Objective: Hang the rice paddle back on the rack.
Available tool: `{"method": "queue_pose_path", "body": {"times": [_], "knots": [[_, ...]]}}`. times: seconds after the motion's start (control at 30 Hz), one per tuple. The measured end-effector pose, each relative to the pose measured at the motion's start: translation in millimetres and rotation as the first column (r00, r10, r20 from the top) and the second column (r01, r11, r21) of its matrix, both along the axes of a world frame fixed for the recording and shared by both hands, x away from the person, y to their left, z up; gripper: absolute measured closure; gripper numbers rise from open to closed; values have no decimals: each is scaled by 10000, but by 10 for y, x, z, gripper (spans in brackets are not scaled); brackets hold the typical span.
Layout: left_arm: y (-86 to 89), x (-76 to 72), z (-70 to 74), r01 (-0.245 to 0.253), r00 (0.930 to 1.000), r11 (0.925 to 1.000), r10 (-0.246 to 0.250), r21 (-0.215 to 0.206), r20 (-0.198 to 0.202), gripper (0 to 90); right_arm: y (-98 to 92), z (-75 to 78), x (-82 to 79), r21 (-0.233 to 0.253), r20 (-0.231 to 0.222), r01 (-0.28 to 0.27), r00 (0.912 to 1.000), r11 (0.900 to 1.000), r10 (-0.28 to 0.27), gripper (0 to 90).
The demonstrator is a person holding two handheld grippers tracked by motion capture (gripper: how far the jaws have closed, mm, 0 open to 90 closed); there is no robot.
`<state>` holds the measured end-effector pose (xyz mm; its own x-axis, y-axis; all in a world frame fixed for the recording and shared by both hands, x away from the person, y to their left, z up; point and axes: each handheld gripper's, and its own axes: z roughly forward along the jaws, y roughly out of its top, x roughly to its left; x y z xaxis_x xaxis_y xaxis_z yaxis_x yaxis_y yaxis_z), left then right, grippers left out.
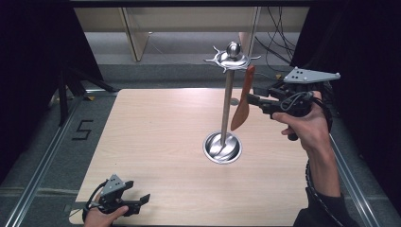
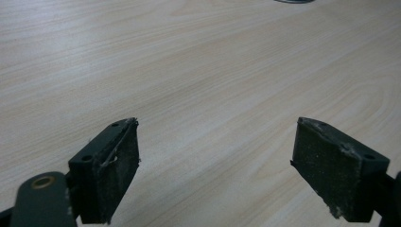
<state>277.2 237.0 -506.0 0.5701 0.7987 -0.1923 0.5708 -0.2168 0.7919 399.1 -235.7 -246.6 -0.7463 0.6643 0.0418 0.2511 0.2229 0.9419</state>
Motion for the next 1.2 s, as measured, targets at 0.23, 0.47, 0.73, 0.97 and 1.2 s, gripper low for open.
{"method": "queue_pose_path", "body": {"times": [0.23,0.47,0.73,0.97,1.2], "knots": [[-1,0,1,16,10000,10000,-16,19,-20,148,-55,-35,-43,1,-84,169,9998,9999,-169,487],[9,4,1,53,10000,9998,-53,175,-31,147,-155,-102,-122,29,12,406,9992,9992,-406,442],[7,3,0,46,10000,9999,-45,146,-42,148,-248,-196,-179,123,-144,664,9977,9977,-662,420],[9,4,0,48,10000,9998,-47,180,-38,148,-318,-301,-221,-8,-99,783,9969,9969,-783,395],[-5,3,-8,-43,10000,10000,43,78,-53,148,-373,-437,-288,109,-158,955,9953,9954,-953,385]]}}
